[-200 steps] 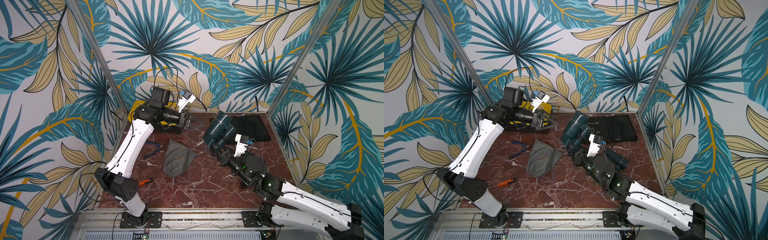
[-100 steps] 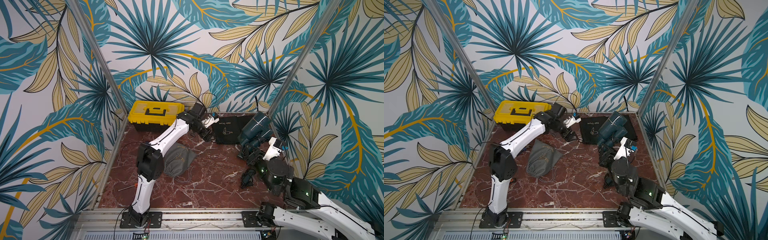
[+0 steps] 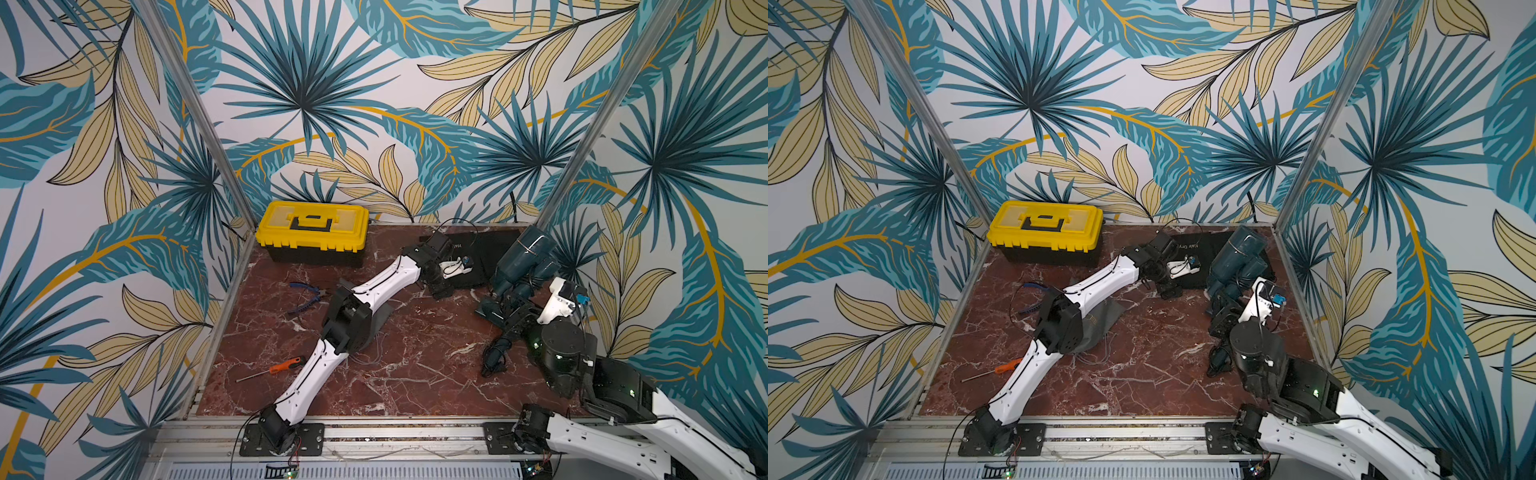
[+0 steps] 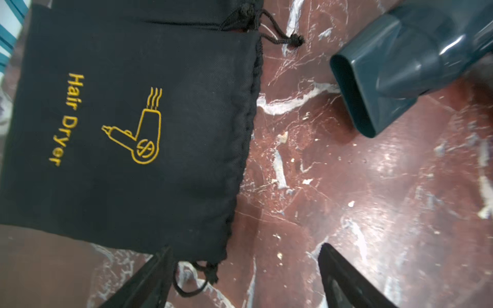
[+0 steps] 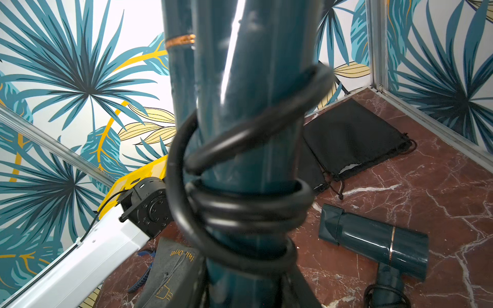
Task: Pack away hair dryers
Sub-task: Pick up the drawstring bag from the center of the board.
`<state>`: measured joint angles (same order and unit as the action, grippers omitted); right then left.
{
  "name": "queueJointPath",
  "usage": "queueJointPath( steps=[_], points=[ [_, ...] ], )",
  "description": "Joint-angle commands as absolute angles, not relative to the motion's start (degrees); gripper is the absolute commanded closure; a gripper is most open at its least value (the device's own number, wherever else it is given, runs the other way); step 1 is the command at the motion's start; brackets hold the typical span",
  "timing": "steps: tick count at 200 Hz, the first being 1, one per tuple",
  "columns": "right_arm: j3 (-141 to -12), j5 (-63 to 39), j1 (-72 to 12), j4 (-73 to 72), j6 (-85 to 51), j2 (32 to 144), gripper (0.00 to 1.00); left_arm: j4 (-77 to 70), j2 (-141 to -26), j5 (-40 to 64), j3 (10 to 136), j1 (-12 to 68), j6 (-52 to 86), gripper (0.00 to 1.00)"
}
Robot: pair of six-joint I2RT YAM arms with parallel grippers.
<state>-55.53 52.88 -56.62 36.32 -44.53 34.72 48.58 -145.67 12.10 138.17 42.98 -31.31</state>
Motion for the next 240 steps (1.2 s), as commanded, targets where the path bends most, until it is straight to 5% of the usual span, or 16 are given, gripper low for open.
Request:
queueJointPath(
  steps=[1,94,180,240],
  points=[
    [-56.1,54.04,-56.54,35.26,-43.16,32.93,1.0,45.77,-147.25,8.85,140.58,43.42,-35.45,0.18],
    [-54.32,52.56,-56.54,35.99,-43.59,28.84,1.0,42.1,-150.62,4.23,140.15,43.6,-40.35,0.33],
    [-54.58,51.84,-56.55,35.79,-42.94,28.92,1.0,41.49,-149.74,4.5,139.69,43.59,-41.6,1.0],
    [-56.13,51.33,-56.54,39.62,-45.12,29.88,1.0,44.07,-140.08,4.88,128.2,43.42,-39.77,1.0]
  ],
)
